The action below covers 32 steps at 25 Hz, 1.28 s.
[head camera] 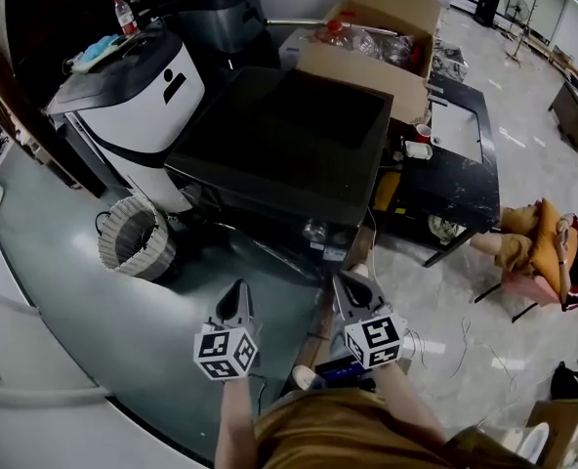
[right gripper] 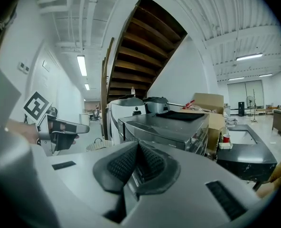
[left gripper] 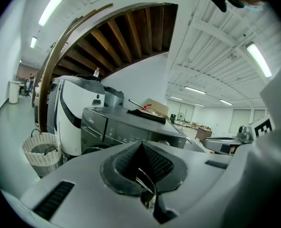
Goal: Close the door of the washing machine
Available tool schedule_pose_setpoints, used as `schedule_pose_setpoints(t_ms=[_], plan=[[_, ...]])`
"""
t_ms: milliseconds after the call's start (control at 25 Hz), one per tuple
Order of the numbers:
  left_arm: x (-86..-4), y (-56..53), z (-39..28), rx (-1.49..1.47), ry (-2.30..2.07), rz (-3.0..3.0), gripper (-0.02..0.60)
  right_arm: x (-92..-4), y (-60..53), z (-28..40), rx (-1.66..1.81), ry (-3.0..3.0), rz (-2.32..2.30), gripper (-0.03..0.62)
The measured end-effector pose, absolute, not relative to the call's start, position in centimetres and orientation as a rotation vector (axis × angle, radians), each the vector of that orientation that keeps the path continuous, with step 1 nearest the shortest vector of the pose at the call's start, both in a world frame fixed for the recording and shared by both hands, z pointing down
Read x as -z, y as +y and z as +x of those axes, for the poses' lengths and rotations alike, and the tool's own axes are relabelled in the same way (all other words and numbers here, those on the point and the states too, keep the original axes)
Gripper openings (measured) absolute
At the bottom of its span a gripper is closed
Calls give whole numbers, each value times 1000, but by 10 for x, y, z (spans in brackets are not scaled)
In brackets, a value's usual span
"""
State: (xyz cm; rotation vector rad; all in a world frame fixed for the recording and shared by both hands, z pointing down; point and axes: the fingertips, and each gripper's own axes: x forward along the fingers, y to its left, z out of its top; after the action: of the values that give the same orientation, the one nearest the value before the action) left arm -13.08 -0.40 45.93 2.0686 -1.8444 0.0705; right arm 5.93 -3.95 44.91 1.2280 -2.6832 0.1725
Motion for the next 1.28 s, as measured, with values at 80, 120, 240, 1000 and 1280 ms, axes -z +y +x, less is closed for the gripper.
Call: schedule_pose_setpoints(t_ms=[80,120,240,1000,1280], plan=[[-458,0,-131,-74,-1846,2073,25,-450,-38,54,-171,-2680,1217,12],[-458,1,-133,-71,-1846,2071,25,-450,-37,50,-167,-2680,1208,12],[-457,4,-140,-46,-1850,2051,25,-446,-35,42,-154,-2690,1186,12],[-463,2,-137,-3,-1849,2004,25,-444,-33,48,-137,-2693,1153,12],[-466,-4,-130,-22,-1841,2006,25,-443,-37,56,-131,-2685,1163,12]])
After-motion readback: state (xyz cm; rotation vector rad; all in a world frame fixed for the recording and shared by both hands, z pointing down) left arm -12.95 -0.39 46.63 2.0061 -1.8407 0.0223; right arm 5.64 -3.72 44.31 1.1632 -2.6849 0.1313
